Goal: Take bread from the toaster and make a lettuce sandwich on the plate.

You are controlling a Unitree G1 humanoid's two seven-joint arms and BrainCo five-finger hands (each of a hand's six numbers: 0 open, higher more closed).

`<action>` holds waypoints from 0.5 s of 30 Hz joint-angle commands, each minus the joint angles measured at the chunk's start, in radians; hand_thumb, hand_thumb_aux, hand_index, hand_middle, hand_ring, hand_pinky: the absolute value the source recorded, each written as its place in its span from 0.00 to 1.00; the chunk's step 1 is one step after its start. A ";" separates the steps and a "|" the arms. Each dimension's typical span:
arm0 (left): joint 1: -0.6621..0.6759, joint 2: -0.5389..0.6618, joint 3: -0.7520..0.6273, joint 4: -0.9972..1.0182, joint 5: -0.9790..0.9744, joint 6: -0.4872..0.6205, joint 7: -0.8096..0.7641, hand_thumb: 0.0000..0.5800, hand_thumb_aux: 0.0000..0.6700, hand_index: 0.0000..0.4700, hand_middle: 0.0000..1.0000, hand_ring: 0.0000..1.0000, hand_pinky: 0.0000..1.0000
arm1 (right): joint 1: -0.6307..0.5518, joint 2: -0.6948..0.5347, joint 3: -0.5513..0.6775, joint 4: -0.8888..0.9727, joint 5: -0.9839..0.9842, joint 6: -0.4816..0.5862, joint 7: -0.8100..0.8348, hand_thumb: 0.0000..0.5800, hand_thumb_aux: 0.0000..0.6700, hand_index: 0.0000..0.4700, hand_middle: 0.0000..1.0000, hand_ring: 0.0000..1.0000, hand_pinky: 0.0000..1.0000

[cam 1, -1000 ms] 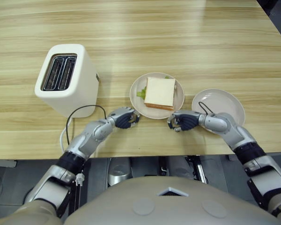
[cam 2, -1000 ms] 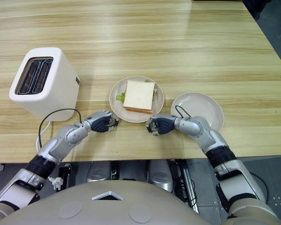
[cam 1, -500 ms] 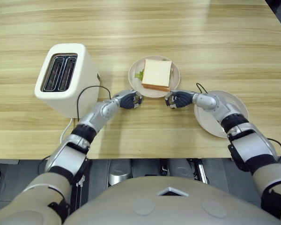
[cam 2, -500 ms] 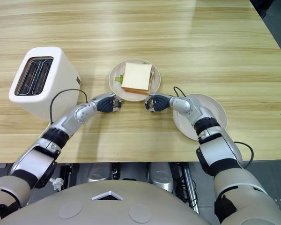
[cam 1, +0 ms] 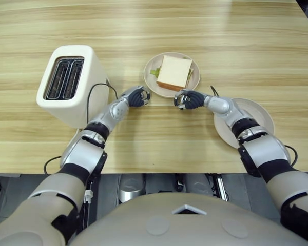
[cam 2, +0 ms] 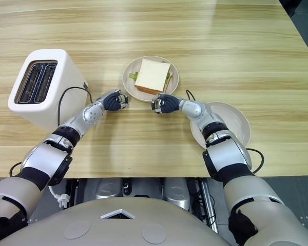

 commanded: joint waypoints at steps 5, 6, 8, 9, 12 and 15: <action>0.357 0.021 0.191 -0.627 -0.296 -0.144 -0.049 0.00 0.00 0.00 0.00 0.00 0.00 | 0.295 0.009 -0.172 -0.517 0.502 -0.099 0.267 0.00 0.00 0.00 0.00 0.00 0.00; 0.398 0.006 0.211 -0.719 -0.340 -0.129 -0.050 0.00 0.00 0.00 0.00 0.00 0.00 | 0.327 0.033 -0.195 -0.588 0.558 -0.086 0.250 0.00 0.00 0.00 0.00 0.00 0.00; 0.458 -0.026 0.242 -0.865 -0.409 -0.090 -0.049 0.00 0.00 0.00 0.00 0.00 0.00 | 0.367 0.076 -0.225 -0.675 0.604 -0.089 0.206 0.00 0.00 0.00 0.00 0.00 0.00; 0.477 -0.041 0.254 -0.917 -0.427 -0.073 -0.046 0.00 0.00 0.00 0.00 0.00 0.00 | 0.374 0.098 -0.240 -0.690 0.593 -0.108 0.171 0.00 0.00 0.00 0.00 0.00 0.00; 0.510 -0.070 0.273 -1.011 -0.448 -0.045 -0.048 0.00 0.00 0.00 0.00 0.00 0.00 | 0.371 0.175 -0.275 -0.693 0.550 -0.152 0.069 0.00 0.00 0.00 0.00 0.00 0.00; 0.507 -0.089 0.285 -1.004 -0.455 -0.037 -0.061 0.00 0.00 0.00 0.00 0.00 0.00 | 0.353 0.225 -0.305 -0.660 0.500 -0.229 -0.009 0.00 0.00 0.00 0.00 0.00 0.00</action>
